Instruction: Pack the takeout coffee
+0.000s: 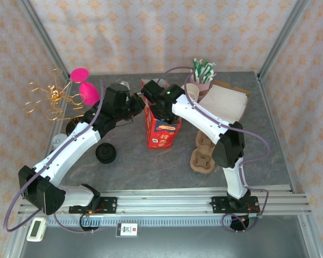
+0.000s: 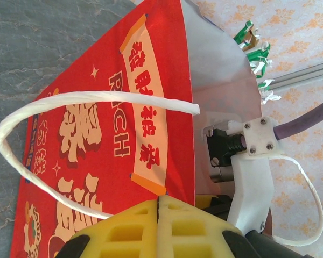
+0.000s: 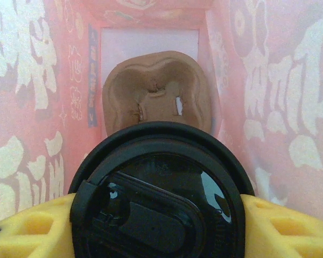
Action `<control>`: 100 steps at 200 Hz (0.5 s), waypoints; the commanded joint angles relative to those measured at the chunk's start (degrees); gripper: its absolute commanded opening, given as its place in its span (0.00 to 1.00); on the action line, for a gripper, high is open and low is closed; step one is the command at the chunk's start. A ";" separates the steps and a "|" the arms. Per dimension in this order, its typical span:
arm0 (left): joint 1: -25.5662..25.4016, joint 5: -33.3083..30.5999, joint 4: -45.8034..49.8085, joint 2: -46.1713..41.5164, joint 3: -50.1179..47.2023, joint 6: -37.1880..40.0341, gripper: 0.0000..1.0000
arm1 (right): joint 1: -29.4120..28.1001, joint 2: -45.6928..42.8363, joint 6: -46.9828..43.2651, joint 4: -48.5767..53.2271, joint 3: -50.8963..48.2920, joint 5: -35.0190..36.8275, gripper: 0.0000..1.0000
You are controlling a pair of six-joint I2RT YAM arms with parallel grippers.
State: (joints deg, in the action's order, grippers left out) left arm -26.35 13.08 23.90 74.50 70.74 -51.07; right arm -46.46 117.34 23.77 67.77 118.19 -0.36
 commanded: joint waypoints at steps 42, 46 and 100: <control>0.37 -0.24 1.80 0.00 0.18 0.97 0.00 | -0.21 3.85 -0.42 -0.27 -1.75 0.22 0.51; 0.34 -0.25 1.85 -0.10 0.31 0.97 0.00 | -0.26 3.88 -0.40 -0.31 -2.04 0.34 0.51; 0.37 0.08 2.26 -0.91 1.39 1.06 0.06 | -0.30 3.75 0.09 -0.23 1.12 1.78 0.51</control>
State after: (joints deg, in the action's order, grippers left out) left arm -26.35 13.08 24.62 74.50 70.76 -50.89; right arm -46.46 117.47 23.53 66.85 118.19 0.49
